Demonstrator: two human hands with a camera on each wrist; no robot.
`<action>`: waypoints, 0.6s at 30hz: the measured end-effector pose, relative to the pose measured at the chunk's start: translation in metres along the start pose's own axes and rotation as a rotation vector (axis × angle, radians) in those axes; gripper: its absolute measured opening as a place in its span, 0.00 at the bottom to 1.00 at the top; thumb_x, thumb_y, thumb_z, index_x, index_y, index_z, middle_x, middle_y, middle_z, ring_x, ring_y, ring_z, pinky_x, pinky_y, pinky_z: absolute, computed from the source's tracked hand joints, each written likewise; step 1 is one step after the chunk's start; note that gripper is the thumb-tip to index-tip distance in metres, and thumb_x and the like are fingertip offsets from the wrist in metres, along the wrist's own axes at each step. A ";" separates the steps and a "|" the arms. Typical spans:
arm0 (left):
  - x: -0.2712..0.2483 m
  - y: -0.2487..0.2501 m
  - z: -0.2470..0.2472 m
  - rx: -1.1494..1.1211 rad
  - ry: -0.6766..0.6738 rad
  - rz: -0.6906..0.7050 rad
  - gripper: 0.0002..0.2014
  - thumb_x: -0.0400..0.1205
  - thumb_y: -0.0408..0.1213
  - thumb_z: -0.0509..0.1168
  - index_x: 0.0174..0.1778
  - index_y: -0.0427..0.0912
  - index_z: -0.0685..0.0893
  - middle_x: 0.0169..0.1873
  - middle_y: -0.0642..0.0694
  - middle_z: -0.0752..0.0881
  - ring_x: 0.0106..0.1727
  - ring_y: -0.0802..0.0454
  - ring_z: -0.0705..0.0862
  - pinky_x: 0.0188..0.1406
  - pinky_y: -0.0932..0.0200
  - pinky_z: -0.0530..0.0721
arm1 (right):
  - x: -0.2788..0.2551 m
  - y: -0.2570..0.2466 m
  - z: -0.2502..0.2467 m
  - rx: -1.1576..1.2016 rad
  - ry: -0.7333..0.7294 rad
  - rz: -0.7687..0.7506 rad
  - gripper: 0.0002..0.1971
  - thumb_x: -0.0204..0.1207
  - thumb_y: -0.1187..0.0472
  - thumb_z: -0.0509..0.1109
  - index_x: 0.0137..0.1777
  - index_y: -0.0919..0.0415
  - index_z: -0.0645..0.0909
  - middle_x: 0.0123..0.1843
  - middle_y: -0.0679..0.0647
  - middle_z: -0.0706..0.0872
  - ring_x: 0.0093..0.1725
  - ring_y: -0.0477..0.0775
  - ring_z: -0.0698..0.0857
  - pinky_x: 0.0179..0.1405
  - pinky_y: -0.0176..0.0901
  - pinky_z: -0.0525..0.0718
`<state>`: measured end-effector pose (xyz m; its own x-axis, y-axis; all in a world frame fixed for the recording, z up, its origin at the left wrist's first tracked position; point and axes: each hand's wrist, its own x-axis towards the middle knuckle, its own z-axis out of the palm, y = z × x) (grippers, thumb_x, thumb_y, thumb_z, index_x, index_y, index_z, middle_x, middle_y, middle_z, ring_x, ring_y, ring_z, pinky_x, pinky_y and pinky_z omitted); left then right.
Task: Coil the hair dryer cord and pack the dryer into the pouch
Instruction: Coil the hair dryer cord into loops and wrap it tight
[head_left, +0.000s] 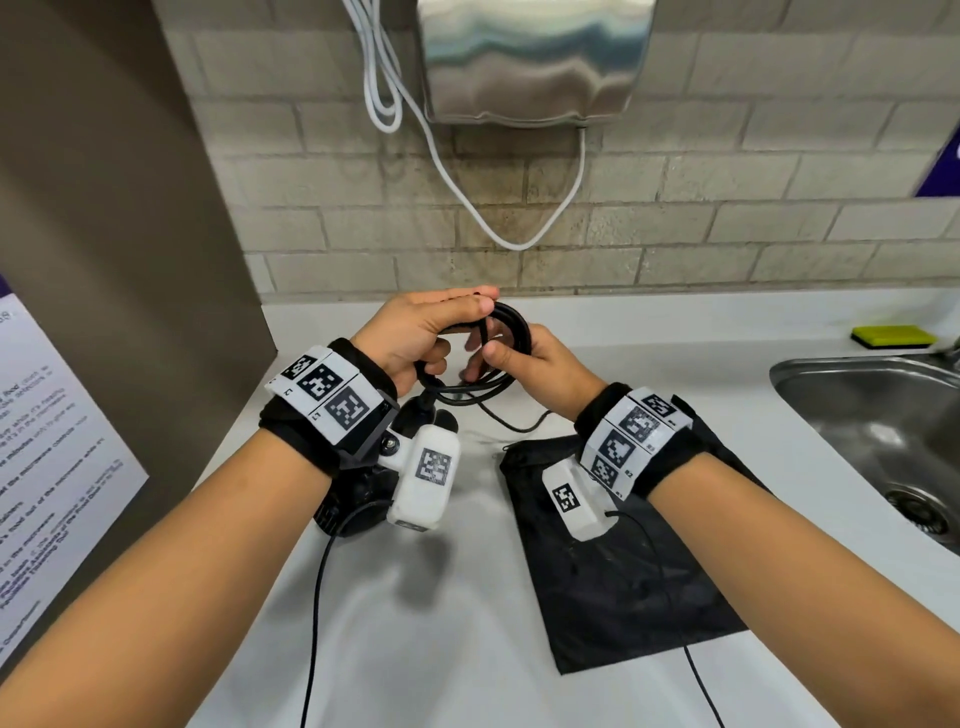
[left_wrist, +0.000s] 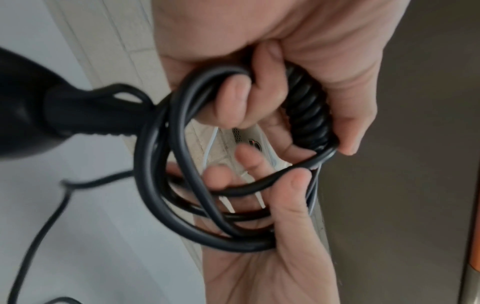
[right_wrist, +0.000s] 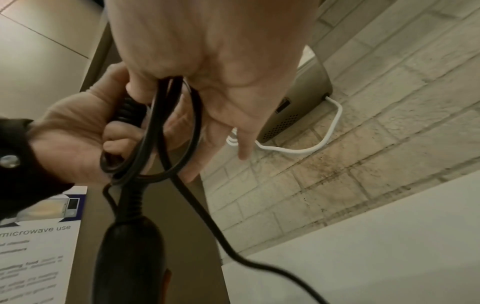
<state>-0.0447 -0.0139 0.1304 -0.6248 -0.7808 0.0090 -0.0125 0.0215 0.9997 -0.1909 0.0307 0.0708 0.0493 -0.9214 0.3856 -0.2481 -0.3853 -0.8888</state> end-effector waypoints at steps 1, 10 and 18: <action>0.000 0.000 0.000 0.005 -0.002 -0.001 0.06 0.79 0.36 0.65 0.43 0.49 0.87 0.28 0.53 0.86 0.13 0.62 0.60 0.17 0.67 0.55 | -0.001 0.001 0.000 -0.011 0.006 0.006 0.05 0.74 0.61 0.60 0.44 0.59 0.76 0.30 0.44 0.87 0.40 0.46 0.86 0.53 0.36 0.81; 0.000 0.002 -0.008 -0.035 0.034 0.001 0.08 0.79 0.34 0.62 0.38 0.47 0.85 0.27 0.53 0.87 0.13 0.61 0.58 0.17 0.67 0.54 | -0.007 -0.001 -0.001 -0.095 0.054 -0.060 0.29 0.69 0.25 0.53 0.38 0.52 0.74 0.36 0.45 0.75 0.38 0.43 0.72 0.45 0.35 0.70; 0.003 0.000 -0.013 -0.129 0.073 -0.016 0.08 0.78 0.36 0.63 0.35 0.47 0.84 0.26 0.52 0.87 0.12 0.61 0.58 0.16 0.68 0.55 | -0.005 0.001 -0.008 -0.092 0.108 0.027 0.13 0.78 0.55 0.53 0.40 0.52 0.79 0.39 0.57 0.76 0.40 0.50 0.71 0.43 0.46 0.69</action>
<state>-0.0360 -0.0243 0.1312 -0.5672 -0.8235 -0.0100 0.0817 -0.0683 0.9943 -0.1994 0.0353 0.0705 -0.0618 -0.9187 0.3902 -0.3356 -0.3491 -0.8749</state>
